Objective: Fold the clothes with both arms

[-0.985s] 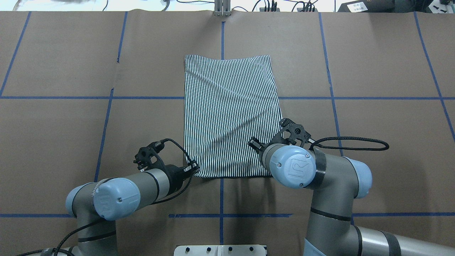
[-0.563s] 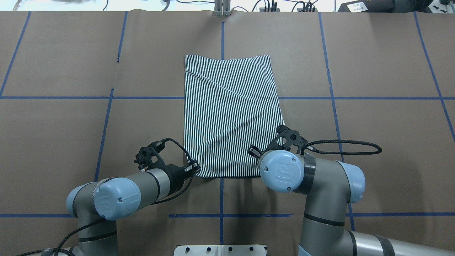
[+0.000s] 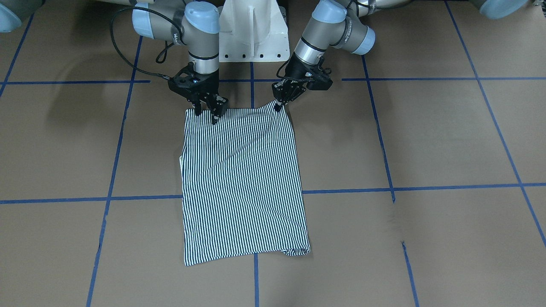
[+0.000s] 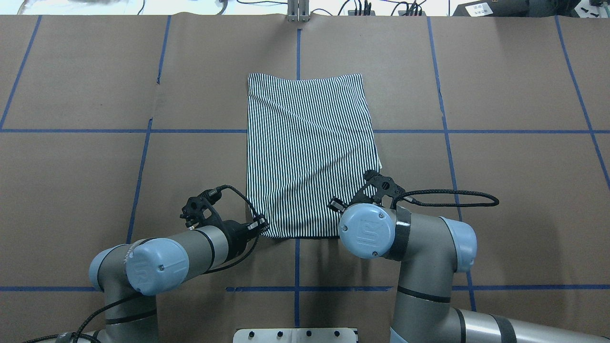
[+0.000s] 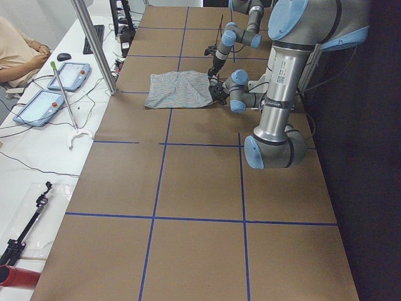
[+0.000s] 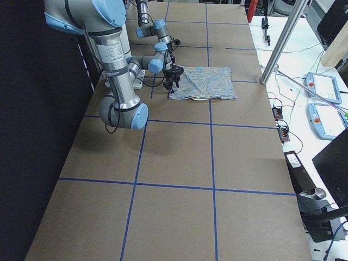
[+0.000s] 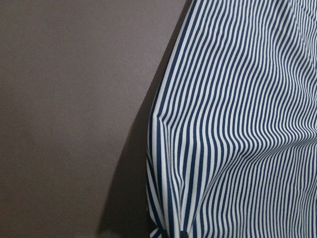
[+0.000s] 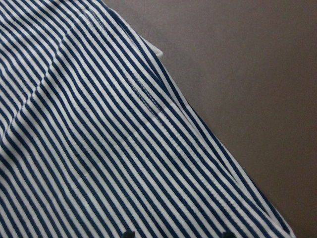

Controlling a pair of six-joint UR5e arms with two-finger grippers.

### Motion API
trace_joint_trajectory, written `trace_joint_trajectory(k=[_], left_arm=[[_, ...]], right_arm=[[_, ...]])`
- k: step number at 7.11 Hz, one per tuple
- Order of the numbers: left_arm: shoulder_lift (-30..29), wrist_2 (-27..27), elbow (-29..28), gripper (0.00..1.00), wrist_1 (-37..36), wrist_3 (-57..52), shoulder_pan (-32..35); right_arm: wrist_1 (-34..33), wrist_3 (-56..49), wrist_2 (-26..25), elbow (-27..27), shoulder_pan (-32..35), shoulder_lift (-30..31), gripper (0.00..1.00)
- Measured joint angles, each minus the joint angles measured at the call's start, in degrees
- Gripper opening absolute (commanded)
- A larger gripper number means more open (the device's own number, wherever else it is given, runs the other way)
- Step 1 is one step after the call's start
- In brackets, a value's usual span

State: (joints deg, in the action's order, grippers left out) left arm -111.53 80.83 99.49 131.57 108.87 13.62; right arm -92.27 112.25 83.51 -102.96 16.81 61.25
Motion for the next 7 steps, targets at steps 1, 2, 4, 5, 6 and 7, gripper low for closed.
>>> trace_joint_trajectory(k=[1,2,4,5,6,7], left_arm=[[0.0,0.0,0.0,0.00,0.0,0.0,0.0],[0.0,0.0,0.0,0.00,0.0,0.0,0.0],[0.0,0.0,0.0,0.00,0.0,0.0,0.0],[0.0,0.0,0.0,0.00,0.1,0.0,0.0],[0.0,0.0,0.0,0.00,0.1,0.0,-0.1],[0.0,0.0,0.0,0.00,0.0,0.0,-0.3]], right_arm=[[0.0,-0.8,-0.1,1.3,0.1,-0.8,0.66],[0.0,-1.5,-0.2,2.1,0.2,-1.1,0.62],[-0.7,-2.3,-0.1,2.4,0.2,-1.3,0.00],[-1.0,-2.5,0.0,2.4,0.3,-1.4,0.00],[-1.1,-2.5,-0.1,2.4,0.3,-1.4,0.00],[-1.1,-2.6,-0.1,2.3,0.3,-1.4,0.00]])
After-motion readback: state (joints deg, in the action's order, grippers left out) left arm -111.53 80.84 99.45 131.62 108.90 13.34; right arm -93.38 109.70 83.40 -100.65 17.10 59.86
